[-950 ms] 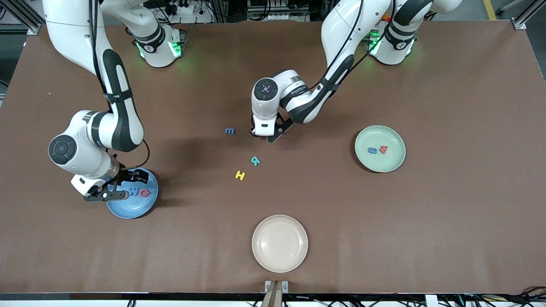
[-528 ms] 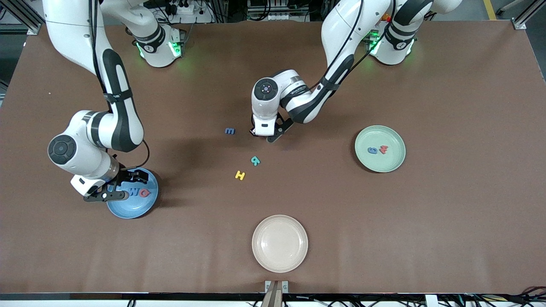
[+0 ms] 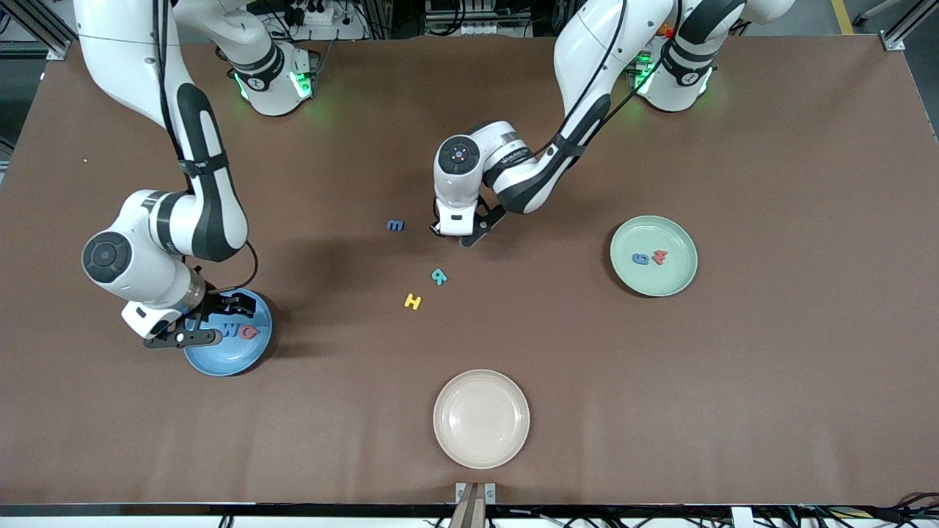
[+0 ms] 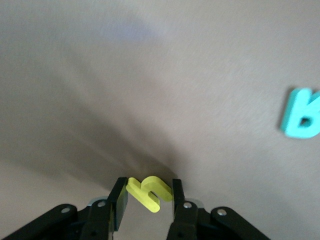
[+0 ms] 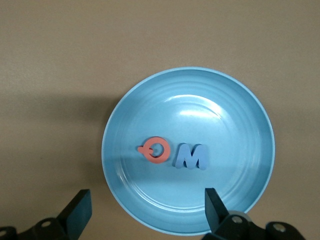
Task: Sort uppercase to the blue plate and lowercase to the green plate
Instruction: 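Lift the h toward the green plate while the right gripper reaches the letters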
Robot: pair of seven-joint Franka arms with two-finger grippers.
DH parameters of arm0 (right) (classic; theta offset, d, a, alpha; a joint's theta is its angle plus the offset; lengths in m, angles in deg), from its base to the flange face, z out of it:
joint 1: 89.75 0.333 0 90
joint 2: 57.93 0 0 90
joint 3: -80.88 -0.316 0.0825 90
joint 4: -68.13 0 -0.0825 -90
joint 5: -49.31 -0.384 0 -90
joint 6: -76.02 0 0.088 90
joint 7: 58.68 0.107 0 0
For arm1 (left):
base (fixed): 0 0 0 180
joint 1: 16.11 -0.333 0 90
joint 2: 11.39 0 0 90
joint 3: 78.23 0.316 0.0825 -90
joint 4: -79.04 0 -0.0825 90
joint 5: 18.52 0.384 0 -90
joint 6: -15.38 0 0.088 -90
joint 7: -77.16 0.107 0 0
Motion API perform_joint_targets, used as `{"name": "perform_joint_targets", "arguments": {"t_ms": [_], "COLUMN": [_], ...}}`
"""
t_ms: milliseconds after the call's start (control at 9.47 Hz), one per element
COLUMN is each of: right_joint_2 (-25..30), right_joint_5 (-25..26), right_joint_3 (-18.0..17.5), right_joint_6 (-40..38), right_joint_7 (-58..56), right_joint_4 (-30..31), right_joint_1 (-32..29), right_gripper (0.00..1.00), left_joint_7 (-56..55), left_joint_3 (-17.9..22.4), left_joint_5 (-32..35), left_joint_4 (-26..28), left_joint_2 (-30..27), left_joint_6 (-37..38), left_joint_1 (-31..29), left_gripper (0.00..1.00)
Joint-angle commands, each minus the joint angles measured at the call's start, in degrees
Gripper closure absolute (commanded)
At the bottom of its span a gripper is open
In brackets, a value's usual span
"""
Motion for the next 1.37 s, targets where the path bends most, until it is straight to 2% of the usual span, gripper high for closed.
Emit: {"name": "perform_joint_targets", "arguments": {"t_ms": [0,106,422,633,845,950,1161,1267], "right_joint_2": [0.1,-0.4,-2.5,-5.4,-8.1,-8.7,-10.3,-12.6], "right_joint_5": [0.8,0.8,0.3,-0.1,-0.1,0.1,0.4,0.3], "right_joint_3": [-0.3,-0.3,-0.7,-2.4,-6.6,-9.3,-14.0,-14.1], "right_joint_6": [-1.0,-2.1,-4.2,-6.3,-7.5,-7.2,-6.9,-7.0], "right_joint_7": [3.5,6.2,17.6,26.5,36.5,40.0,40.1,40.6], "right_joint_4": [-0.9,-2.0,-6.2,-11.5,-16.5,-17.2,-19.1,-21.7], "right_joint_1": [0.6,1.4,4.9,6.4,6.5,6.5,7.3,9.6], "right_gripper": [0.00,0.00,0.00,0.00,0.00,0.00,0.00,0.00], "left_joint_7": [1.1,2.6,7.9,14.5,22.0,27.2,34.8,38.2], "left_joint_3": [-0.3,-0.5,-1.9,-5.2,-6.0,-6.0,-6.0,-5.9], "left_joint_5": [1.4,1.2,0.6,-1.9,-5.8,-8.3,-10.3,-10.2], "left_joint_4": [-3.1,-4.2,-4.1,-4.0,-4.0,-3.9,-3.4,-2.5], "left_joint_2": [-1.5,-2.7,-7.5,-10.7,-14.5,-17.0,-20.0,-20.5], "left_joint_6": [5.8,8.2,9.0,11.7,15.9,19.6,27.1,30.4], "left_joint_1": [-2.5,-4.1,-11.7,-19.5,-25.4,-28.7,-34.7,-37.0], "left_gripper": [0.73,0.73,0.73,0.73,0.73,0.73,0.73,0.73]}}
